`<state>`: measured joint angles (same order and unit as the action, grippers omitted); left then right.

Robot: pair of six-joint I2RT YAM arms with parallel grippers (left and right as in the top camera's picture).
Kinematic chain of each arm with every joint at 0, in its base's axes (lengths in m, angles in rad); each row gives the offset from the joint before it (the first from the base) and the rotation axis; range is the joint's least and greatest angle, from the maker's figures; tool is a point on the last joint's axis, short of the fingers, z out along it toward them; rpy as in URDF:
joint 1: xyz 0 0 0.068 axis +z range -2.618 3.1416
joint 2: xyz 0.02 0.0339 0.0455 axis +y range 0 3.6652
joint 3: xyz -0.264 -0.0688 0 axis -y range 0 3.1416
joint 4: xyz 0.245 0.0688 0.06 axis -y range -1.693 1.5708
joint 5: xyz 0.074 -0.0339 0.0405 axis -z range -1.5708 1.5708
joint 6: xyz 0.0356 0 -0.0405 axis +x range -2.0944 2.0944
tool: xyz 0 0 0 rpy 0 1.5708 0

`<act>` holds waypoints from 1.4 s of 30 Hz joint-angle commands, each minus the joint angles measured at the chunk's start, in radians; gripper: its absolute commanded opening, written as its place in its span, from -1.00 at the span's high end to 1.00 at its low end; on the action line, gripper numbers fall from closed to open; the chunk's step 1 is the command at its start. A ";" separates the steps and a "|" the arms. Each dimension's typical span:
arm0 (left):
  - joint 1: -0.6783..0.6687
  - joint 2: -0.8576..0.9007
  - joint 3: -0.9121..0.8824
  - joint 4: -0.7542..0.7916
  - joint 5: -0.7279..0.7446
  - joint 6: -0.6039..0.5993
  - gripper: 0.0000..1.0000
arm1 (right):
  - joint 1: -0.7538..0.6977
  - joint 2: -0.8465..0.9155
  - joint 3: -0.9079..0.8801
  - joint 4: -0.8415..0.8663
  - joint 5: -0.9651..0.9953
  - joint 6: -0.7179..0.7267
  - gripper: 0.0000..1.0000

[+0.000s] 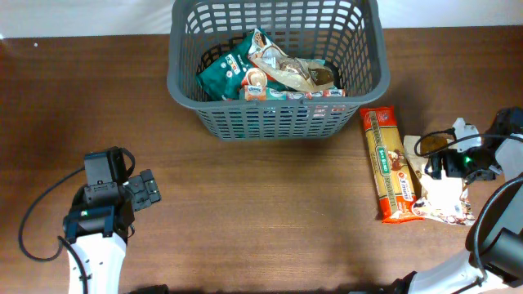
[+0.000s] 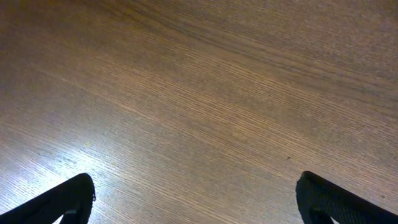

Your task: Pack container

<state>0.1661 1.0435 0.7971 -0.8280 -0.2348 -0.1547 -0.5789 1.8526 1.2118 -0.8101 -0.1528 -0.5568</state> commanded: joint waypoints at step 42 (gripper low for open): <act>0.007 0.002 -0.006 0.045 0.011 -0.009 -0.99 | 0.022 -0.068 0.726 -0.369 -0.257 0.134 0.93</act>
<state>0.1661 1.0435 0.7971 -0.7940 -0.2348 -0.1547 -0.5888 1.8721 1.7580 -1.1362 -0.2699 -0.4938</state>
